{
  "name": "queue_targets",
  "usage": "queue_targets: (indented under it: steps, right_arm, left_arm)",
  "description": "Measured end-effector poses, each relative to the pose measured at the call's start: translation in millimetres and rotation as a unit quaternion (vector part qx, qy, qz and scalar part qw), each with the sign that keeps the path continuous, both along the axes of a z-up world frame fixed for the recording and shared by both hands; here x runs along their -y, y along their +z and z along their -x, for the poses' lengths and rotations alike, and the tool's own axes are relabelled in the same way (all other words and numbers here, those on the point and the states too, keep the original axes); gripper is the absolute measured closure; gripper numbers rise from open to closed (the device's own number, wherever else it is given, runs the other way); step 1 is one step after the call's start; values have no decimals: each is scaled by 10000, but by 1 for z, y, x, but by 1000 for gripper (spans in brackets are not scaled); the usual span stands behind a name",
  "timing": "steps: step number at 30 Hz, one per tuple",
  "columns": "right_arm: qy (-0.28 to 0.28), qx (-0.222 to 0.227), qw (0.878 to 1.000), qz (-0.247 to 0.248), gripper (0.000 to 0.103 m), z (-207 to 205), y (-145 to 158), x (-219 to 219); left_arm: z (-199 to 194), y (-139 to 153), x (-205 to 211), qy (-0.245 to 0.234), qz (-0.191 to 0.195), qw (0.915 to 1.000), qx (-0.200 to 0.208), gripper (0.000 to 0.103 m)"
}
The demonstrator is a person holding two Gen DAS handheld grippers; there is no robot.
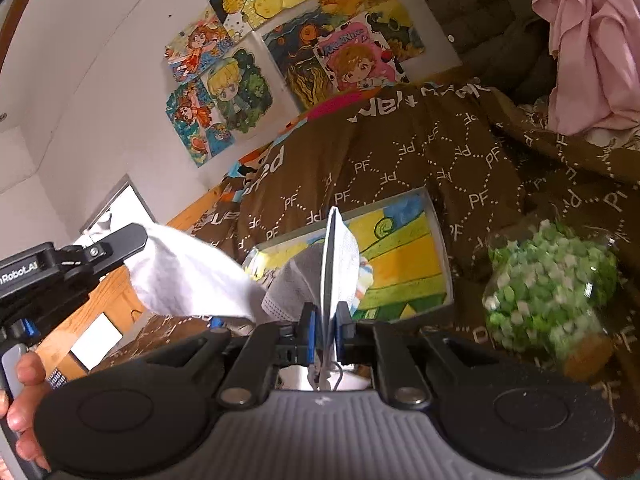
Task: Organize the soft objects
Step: 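Carry the mask and white cloth with both tools over the tray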
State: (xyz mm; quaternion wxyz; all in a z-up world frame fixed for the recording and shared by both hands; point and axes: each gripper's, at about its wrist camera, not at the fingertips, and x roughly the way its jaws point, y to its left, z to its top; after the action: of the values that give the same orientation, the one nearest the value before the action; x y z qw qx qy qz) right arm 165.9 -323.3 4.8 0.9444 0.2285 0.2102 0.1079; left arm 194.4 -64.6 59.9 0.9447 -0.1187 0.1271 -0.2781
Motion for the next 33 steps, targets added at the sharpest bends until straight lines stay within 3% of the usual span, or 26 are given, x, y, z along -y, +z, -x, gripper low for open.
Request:
queue_targets:
  steps: [7, 18, 26, 33]
  right_arm:
    - [90, 147, 9998, 35, 92, -65, -6, -14]
    - [-24, -241, 9997, 72, 92, -124, -39, -19]
    - [-211, -420, 9987, 176, 92, -136, -49, -17]
    - [-228, -588, 9975, 326, 91, -149, -53, -19]
  left_arm:
    - [-71, -22, -1, 177, 13, 9997, -145, 103]
    - [-146, -53, -13, 465, -44, 9981, -401, 103]
    - [-159, -80, -25, 793, -603, 9910, -893, 103]
    - [-161, -101, -15, 842, -1419, 9784, -1241, 102]
